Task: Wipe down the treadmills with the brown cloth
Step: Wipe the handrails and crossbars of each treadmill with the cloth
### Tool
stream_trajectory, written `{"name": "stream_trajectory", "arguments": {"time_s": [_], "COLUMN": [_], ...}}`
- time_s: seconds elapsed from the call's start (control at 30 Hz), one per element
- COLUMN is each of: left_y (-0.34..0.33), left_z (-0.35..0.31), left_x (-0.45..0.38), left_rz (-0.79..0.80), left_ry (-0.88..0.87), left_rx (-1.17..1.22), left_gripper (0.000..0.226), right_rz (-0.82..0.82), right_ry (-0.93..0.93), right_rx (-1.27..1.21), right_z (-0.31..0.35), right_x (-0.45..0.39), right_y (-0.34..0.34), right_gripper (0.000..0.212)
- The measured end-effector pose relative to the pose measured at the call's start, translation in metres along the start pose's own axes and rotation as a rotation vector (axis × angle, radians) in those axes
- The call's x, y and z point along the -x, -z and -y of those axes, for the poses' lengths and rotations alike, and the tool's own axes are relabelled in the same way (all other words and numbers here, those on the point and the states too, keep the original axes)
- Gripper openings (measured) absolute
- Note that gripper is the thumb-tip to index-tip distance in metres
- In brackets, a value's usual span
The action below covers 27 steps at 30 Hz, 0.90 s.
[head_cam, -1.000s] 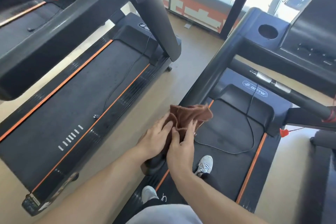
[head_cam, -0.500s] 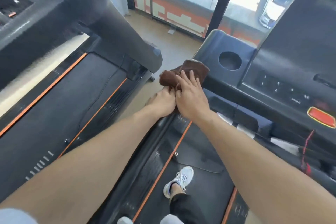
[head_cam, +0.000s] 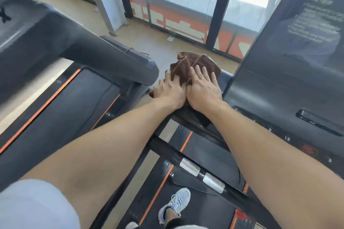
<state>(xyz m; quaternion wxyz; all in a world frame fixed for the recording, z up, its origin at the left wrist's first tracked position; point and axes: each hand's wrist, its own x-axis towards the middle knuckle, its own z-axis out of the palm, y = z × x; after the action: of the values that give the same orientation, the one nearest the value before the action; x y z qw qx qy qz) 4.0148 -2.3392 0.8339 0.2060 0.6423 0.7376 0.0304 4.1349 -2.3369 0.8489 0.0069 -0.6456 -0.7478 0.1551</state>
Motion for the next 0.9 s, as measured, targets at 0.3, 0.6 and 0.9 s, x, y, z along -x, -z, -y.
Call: {"name": "stream_trajectory", "arguments": {"time_s": [0.3,0.6,0.9], "left_y": [0.0,0.001,-0.003], "left_z": [-0.005,0.009,0.031], "left_x": [-0.039,-0.009,0.032], "left_rz": [0.01,0.038,0.057], "left_ry": [-0.14,-0.184,-0.224], "left_rx": [0.009,-0.05,-0.128], "left_gripper": [0.057,0.06,0.059], "right_rz": [0.109,0.131,0.212], "right_ry": [-0.056,-0.095,-0.111], "right_rx": [-0.13,-0.103,-0.155], "right_z": [-0.025,-0.005,0.014], "right_x": [-0.033,-0.01,0.027], "right_y": [0.014,0.01,0.001], "right_gripper": [0.071,0.073,0.074]}}
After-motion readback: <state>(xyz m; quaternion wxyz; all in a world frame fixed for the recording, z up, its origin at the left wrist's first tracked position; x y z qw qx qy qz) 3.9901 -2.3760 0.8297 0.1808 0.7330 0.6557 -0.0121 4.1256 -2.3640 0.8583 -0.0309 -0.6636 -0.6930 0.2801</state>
